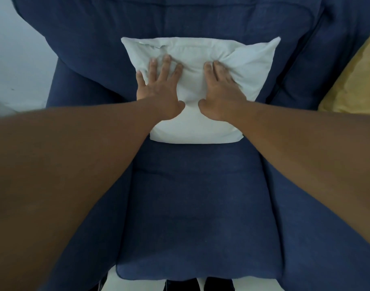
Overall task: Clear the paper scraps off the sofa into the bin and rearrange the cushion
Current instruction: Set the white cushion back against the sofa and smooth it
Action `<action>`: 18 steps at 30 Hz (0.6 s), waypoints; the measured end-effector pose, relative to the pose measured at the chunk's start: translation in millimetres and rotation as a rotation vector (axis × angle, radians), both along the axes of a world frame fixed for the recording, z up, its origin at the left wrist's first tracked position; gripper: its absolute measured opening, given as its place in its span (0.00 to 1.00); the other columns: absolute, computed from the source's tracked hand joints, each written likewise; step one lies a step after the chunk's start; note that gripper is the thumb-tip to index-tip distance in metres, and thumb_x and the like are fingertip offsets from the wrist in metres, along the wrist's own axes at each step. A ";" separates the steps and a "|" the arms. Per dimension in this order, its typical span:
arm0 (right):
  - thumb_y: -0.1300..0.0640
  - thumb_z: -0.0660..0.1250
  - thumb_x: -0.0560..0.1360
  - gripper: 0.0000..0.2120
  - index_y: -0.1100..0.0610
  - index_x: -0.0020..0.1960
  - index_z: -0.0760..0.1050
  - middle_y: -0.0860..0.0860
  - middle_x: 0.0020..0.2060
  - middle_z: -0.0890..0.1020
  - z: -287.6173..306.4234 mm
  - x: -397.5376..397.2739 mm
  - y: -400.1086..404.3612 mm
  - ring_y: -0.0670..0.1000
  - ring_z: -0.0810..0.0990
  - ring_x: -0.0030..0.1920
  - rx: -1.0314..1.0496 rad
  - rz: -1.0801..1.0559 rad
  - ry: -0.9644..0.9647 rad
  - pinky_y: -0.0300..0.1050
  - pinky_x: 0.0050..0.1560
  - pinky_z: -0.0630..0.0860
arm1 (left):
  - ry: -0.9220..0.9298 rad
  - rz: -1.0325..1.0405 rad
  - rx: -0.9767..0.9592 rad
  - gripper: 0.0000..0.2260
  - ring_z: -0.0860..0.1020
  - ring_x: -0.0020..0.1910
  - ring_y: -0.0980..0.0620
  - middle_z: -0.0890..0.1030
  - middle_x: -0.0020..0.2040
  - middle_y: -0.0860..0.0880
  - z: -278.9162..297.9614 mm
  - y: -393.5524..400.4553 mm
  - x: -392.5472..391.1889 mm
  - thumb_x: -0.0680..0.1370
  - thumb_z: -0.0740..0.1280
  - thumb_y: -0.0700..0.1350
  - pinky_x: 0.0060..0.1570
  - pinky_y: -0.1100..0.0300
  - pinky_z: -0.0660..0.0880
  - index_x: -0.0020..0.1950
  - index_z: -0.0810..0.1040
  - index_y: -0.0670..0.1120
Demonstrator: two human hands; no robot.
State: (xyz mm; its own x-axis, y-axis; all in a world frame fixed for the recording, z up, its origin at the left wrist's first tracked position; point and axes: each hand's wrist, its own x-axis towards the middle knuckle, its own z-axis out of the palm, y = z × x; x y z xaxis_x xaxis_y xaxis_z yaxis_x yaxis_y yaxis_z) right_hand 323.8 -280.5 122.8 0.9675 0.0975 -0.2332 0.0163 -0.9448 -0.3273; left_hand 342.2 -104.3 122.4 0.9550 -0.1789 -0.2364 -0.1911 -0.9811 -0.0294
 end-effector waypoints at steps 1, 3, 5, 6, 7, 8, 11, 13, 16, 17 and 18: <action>0.51 0.67 0.78 0.47 0.53 0.84 0.37 0.52 0.83 0.39 0.3 -0.9 0.2 0.53 0.40 0.82 -0.012 0.007 0.011 0.51 0.81 0.47 | 0.014 0.008 0.002 0.44 0.34 0.81 0.41 0.32 0.82 0.50 0.3 -0.5 -1.0 0.78 0.65 0.61 0.77 0.34 0.41 0.83 0.38 0.56; 0.51 0.66 0.78 0.47 0.53 0.84 0.36 0.52 0.83 0.38 0.1 -5.4 -0.2 0.53 0.39 0.82 -0.028 0.022 0.019 0.51 0.81 0.46 | 0.028 0.029 -0.003 0.44 0.34 0.81 0.41 0.32 0.82 0.50 -1.0 -2.7 -5.6 0.78 0.64 0.62 0.77 0.34 0.40 0.83 0.37 0.56; 0.52 0.65 0.79 0.45 0.54 0.84 0.36 0.52 0.83 0.38 -0.8 -12.4 -1.1 0.52 0.39 0.82 -0.025 0.030 0.006 0.51 0.81 0.45 | 0.007 0.045 -0.002 0.45 0.35 0.81 0.40 0.31 0.82 0.49 -3.1 -5.8 -12.7 0.78 0.64 0.61 0.77 0.34 0.41 0.83 0.37 0.55; 0.53 0.63 0.79 0.44 0.54 0.84 0.37 0.52 0.83 0.39 -1.0 -16.2 -1.8 0.52 0.39 0.82 -0.017 0.033 -0.013 0.50 0.81 0.45 | -0.013 0.050 -0.004 0.45 0.35 0.81 0.40 0.32 0.82 0.49 -4.1 -7.5 -16.9 0.78 0.65 0.61 0.77 0.35 0.41 0.83 0.37 0.54; 0.54 0.62 0.80 0.43 0.54 0.84 0.38 0.52 0.83 0.40 -1.6 -19.7 -2.9 0.52 0.40 0.82 -0.007 0.037 -0.037 0.50 0.81 0.46 | -0.036 0.054 -0.008 0.45 0.36 0.81 0.40 0.32 0.82 0.48 -5.0 -9.2 -21.4 0.78 0.65 0.60 0.77 0.35 0.42 0.83 0.37 0.53; 0.54 0.62 0.80 0.41 0.54 0.84 0.40 0.53 0.83 0.42 -1.8 -23.0 -4.5 0.52 0.41 0.82 0.005 0.043 -0.062 0.51 0.81 0.46 | -0.059 0.057 -0.012 0.45 0.37 0.81 0.41 0.32 0.82 0.47 -5.6 -11.0 -26.0 0.78 0.65 0.60 0.77 0.35 0.42 0.83 0.38 0.52; 0.56 0.60 0.80 0.39 0.55 0.84 0.44 0.54 0.84 0.45 0.1 -31.2 -10.3 0.52 0.43 0.82 0.028 0.065 -0.110 0.53 0.81 0.49 | -0.102 0.065 -0.030 0.44 0.38 0.82 0.42 0.34 0.83 0.46 -5.8 -16.5 -38.6 0.79 0.64 0.58 0.78 0.35 0.43 0.84 0.38 0.50; 0.57 0.60 0.80 0.37 0.56 0.84 0.47 0.54 0.84 0.47 1.5 -37.5 -14.4 0.53 0.44 0.83 0.020 0.085 -0.140 0.54 0.80 0.51 | -0.122 0.067 -0.051 0.44 0.38 0.82 0.42 0.35 0.83 0.46 -6.0 -19.8 -45.6 0.79 0.65 0.56 0.78 0.36 0.45 0.83 0.38 0.50; 0.57 0.60 0.79 0.35 0.57 0.83 0.51 0.56 0.83 0.50 1.5 -47.9 -21.5 0.56 0.46 0.82 -0.027 0.125 -0.176 0.58 0.79 0.54 | -0.119 0.047 -0.066 0.43 0.38 0.82 0.43 0.35 0.83 0.47 -3.8 -26.5 -56.5 0.79 0.64 0.55 0.78 0.38 0.45 0.83 0.38 0.50; 0.56 0.60 0.79 0.35 0.57 0.83 0.51 0.57 0.83 0.50 0.7 -51.4 -24.1 0.56 0.46 0.82 -0.042 0.128 -0.169 0.58 0.79 0.54 | -0.109 0.034 -0.059 0.42 0.38 0.82 0.43 0.34 0.83 0.47 -2.6 -29.4 -60.5 0.80 0.64 0.55 0.79 0.38 0.44 0.83 0.38 0.50; 0.56 0.60 0.79 0.35 0.56 0.83 0.51 0.57 0.83 0.50 0.3 -54.4 -26.7 0.57 0.46 0.82 -0.058 0.126 -0.160 0.58 0.80 0.53 | -0.097 0.022 -0.046 0.42 0.37 0.82 0.44 0.34 0.83 0.47 -1.6 -32.1 -64.0 0.80 0.63 0.55 0.79 0.39 0.44 0.83 0.38 0.50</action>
State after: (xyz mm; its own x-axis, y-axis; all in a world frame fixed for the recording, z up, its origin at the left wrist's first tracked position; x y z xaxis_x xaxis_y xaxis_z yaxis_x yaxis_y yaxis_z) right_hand 269.4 -307.2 123.1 0.9737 0.2110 -0.0865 0.1828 -0.9491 -0.2564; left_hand 278.3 -136.4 120.8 0.9769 -0.1661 -0.1344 -0.1679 -0.9858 -0.0021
